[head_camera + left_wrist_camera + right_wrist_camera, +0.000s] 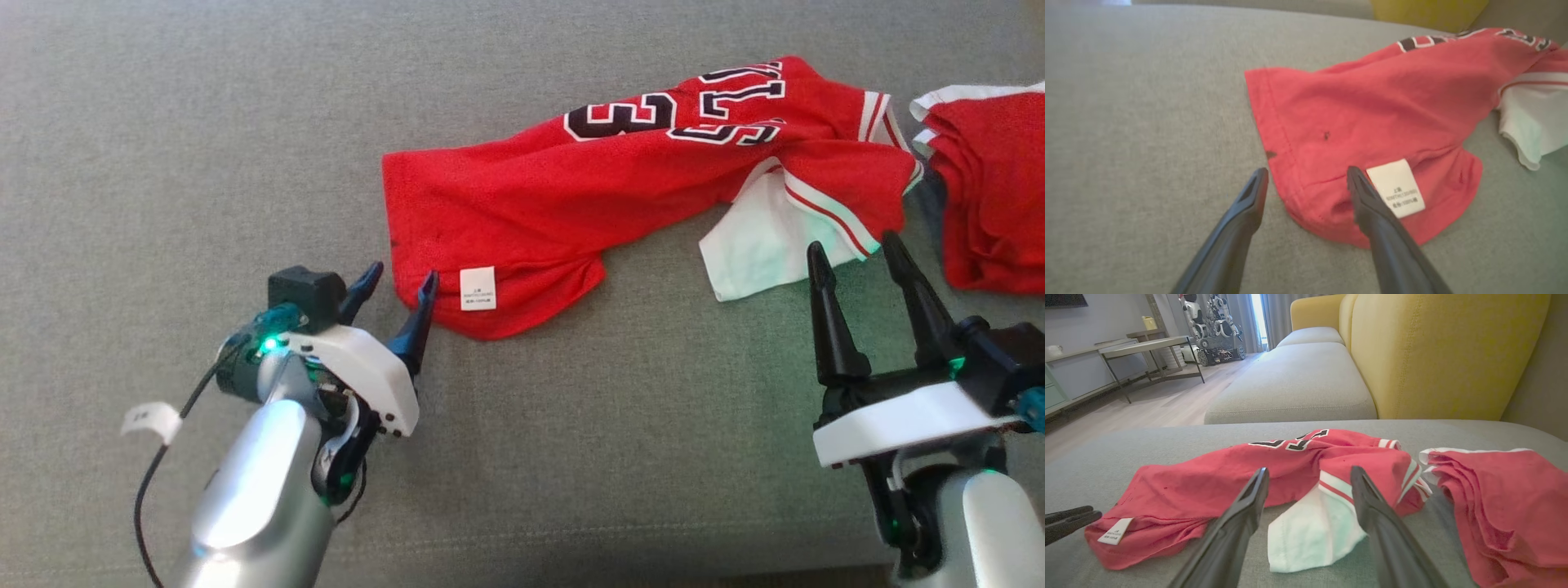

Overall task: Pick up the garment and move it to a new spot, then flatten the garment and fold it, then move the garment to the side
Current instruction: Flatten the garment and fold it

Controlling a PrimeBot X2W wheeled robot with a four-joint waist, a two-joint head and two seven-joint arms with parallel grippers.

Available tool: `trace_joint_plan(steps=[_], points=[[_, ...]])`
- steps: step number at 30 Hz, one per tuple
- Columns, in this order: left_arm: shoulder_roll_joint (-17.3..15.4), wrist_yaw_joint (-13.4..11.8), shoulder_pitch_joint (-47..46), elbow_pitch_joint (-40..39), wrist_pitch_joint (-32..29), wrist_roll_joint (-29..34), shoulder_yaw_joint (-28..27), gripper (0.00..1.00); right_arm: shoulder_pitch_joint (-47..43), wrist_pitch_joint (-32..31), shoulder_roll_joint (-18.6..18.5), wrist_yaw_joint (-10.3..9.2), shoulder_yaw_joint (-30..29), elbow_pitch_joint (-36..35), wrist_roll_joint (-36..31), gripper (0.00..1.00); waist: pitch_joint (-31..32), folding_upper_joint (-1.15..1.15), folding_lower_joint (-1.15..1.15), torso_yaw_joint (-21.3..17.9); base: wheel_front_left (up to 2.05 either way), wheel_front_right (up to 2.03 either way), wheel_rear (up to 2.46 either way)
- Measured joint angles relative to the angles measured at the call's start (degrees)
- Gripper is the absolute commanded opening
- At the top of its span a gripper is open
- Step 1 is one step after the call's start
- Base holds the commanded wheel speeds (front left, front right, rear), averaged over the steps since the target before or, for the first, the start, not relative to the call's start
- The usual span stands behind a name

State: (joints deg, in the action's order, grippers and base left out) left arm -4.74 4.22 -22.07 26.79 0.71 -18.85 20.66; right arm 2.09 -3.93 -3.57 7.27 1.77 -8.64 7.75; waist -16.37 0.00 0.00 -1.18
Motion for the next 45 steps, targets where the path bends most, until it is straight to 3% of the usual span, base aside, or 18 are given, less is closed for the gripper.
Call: trace_joint_plan(steps=[7,8,9,11,12,21,30,42,44,45], points=[[1.0,0.9,-1.8,5.2,-1.1,-2.2,1.1,1.0,0.0,0.2,0.0,0.0,0.0,1.0,0.4,1.0,-0.3,0.0,0.0,-0.3,0.0,0.0,0.0],[1.1,1.1,-2.0,5.4,-1.1,-2.5,1.2,0.86,0.0,0.2,0.0,0.0,0.0,1.1,0.6,1.0,-0.4,0.0,0.0,-0.2,0.0,0.0,0.0],[1.1,1.3,-2.1,5.6,-0.9,-2.5,1.3,0.49,0.0,0.2,0.0,0.0,0.0,1.2,0.8,1.0,-0.4,0.0,0.0,-0.2,0.0,0.0,0.0],[1.1,1.3,-2.3,6.2,0.1,-2.5,1.4,0.09,0.1,0.2,0.0,0.0,0.1,1.3,0.8,1.0,-0.4,0.0,0.0,-0.2,0.0,0.0,0.0],[1.1,1.2,-2.3,6.4,0.6,-2.4,1.4,0.0,0.2,0.2,0.0,0.0,0.2,1.5,0.8,1.0,-0.4,0.0,0.0,-0.2,0.0,0.0,0.0],[1.0,0.2,-2.9,7.1,4.0,-1.7,1.4,0.0,0.7,-1.4,0.1,0.0,1.0,4.6,1.3,1.0,-0.3,0.0,0.0,-0.4,0.0,0.0,0.0],[1.1,-0.3,-3.0,7.1,5.6,-1.5,2.7,0.0,1.9,-3.7,0.2,0.0,1.4,15.8,1.2,1.0,-1.7,0.0,0.0,0.6,0.0,0.0,0.0],[1.2,-0.5,-4.7,7.6,7.0,-1.5,3.5,0.0,10.9,-1.2,0.2,0.01,5.2,27.7,0.6,1.0,-3.4,0.0,0.0,2.3,0.0,0.0,0.0],[1.2,-0.5,-4.7,7.8,7.5,-1.5,3.8,0.0,11.8,-1.7,0.2,0.01,4.8,28.7,0.0,0.4,-3.6,0.0,0.0,2.6,0.0,0.0,0.0],[1.2,-0.5,-4.8,7.8,7.6,-1.5,3.9,0.0,12.1,-1.7,0.2,0.01,4.6,28.8,-0.4,0.03,-3.6,0.0,0.0,2.7,0.0,0.0,0.0]])
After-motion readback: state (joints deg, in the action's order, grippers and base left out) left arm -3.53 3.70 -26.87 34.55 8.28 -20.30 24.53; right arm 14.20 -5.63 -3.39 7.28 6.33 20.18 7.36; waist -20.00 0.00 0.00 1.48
